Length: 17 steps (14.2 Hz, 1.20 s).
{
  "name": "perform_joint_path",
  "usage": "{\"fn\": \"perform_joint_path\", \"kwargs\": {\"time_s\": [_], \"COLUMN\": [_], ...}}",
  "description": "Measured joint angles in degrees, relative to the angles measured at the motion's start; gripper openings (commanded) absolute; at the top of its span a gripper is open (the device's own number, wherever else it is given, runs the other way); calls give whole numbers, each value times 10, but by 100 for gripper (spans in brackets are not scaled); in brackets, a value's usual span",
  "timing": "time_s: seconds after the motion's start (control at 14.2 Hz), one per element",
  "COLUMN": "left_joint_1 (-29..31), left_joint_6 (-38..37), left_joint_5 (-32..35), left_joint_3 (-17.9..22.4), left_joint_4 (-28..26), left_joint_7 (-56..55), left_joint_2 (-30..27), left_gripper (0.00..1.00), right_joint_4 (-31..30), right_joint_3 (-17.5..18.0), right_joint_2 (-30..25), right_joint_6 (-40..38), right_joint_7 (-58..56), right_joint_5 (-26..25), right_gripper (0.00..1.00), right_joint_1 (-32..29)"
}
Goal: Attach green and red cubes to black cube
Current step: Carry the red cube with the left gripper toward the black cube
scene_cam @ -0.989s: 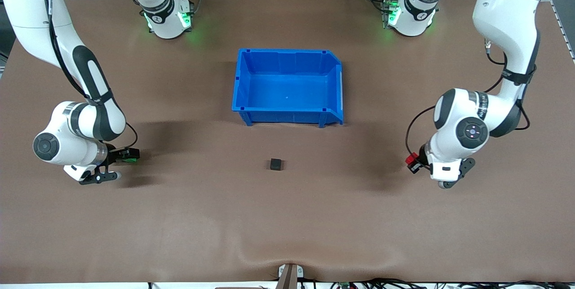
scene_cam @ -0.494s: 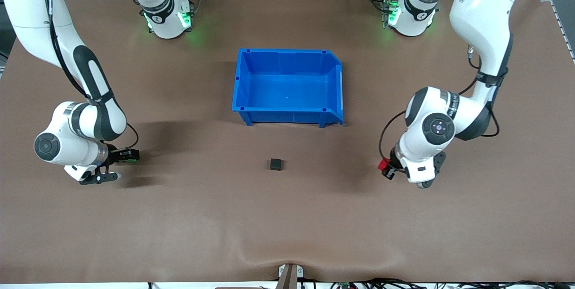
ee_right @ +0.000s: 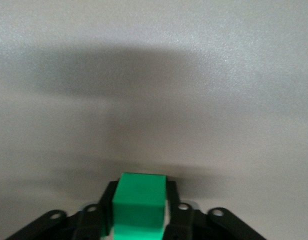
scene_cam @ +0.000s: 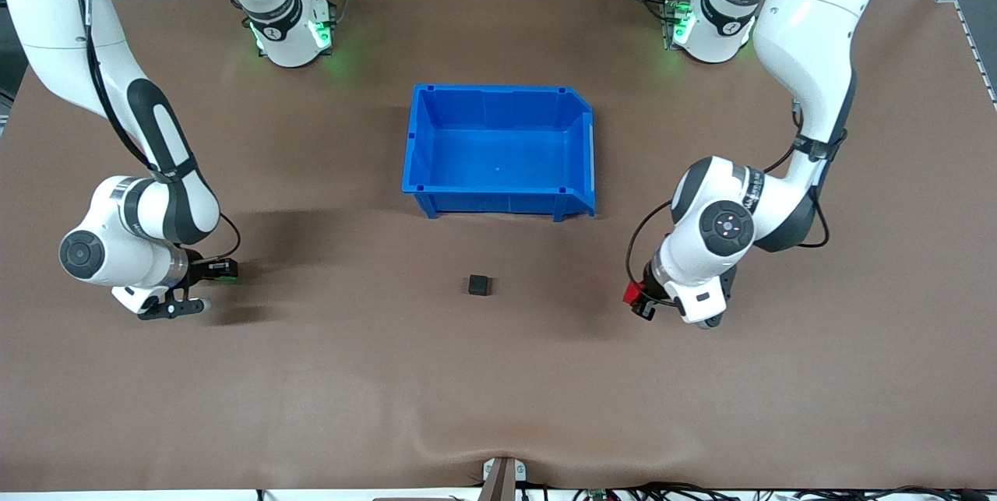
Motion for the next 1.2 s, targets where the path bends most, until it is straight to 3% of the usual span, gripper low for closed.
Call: {"fn": "perform_joint_path", "kwargs": {"time_s": [0.21, 0.71, 0.92, 1.2], "left_joint_1": [-14, -81, -101, -105], "left_joint_6": [0, 0, 16, 44], "left_joint_5": [-1, -10, -10, -10], "left_joint_3": [-1, -1, 1, 1], "left_joint_4": [17, 80, 112, 131], "left_joint_7": [-47, -192, -259, -309], "left_joint_2": [11, 58, 91, 110], "left_gripper": [0, 0, 0, 0], "right_joint_4": [1, 19, 27, 27], "right_joint_3": [0, 3, 4, 8], "right_joint_2": [0, 0, -1, -1], "right_joint_6": [-9, -10, -11, -11], "right_joint_7": [0, 16, 94, 246], "right_joint_5": [0, 0, 0, 0], "right_gripper": [13, 12, 3, 2], "right_joint_1": [0, 11, 33, 81]}}
